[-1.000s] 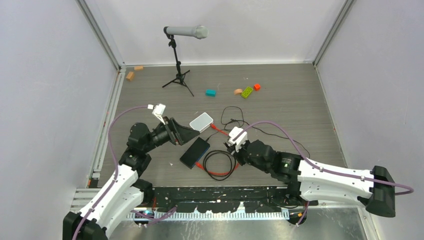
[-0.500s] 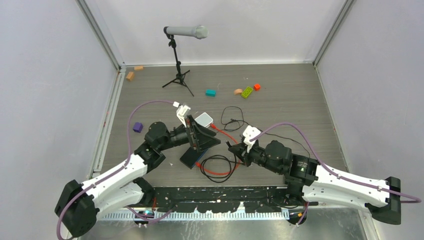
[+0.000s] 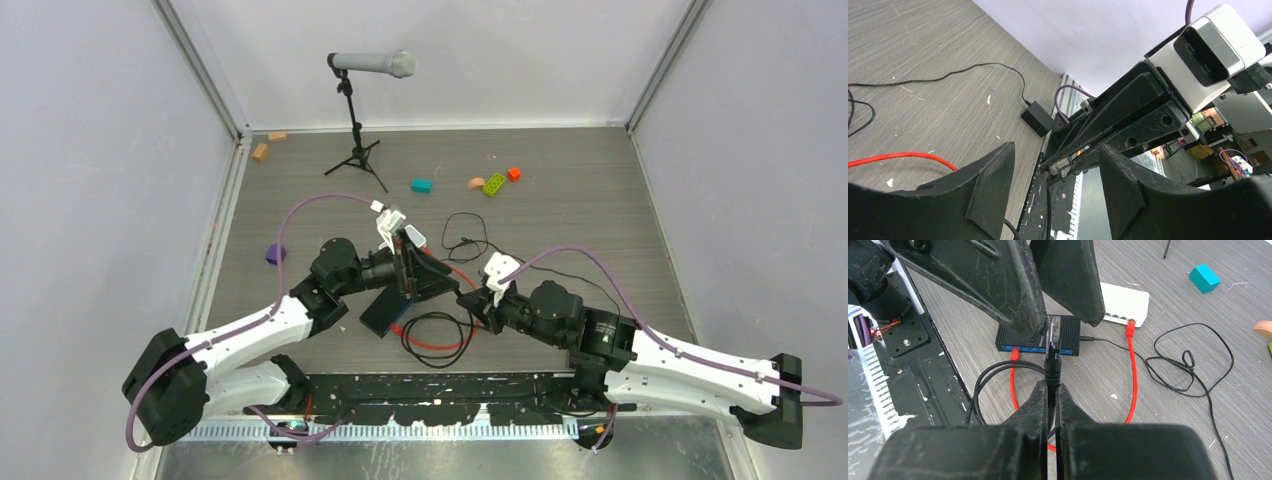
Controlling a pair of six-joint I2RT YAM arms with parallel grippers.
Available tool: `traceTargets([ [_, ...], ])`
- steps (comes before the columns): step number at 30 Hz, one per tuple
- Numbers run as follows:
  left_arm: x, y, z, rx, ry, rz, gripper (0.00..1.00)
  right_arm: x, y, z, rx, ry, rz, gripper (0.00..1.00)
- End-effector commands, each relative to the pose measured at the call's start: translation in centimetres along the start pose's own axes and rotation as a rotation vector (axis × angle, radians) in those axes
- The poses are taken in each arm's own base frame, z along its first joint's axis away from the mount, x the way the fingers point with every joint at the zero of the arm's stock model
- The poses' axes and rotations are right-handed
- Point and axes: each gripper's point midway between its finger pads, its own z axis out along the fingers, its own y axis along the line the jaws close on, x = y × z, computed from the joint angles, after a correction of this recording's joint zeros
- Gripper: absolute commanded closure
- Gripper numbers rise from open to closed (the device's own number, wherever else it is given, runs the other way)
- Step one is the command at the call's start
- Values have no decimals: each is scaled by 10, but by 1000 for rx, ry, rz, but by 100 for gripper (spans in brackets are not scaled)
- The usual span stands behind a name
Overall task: Insert the plug into the switch port
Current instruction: Pick up the connector from the center of the board.
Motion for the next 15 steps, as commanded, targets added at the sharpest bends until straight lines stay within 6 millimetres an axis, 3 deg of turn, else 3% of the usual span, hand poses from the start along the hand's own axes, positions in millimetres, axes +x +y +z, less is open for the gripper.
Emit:
traceTargets([
  [1, -22, -24, 9, 85, -52, 80, 38, -36, 0, -4, 2, -110, 45, 100],
  [11, -8, -37, 13, 160, 0, 97, 49, -38, -4, 1, 43, -112, 97, 100],
  [15, -6, -35, 12, 155, 4, 95, 63, -37, -4, 1, 43, -112, 102, 99],
])
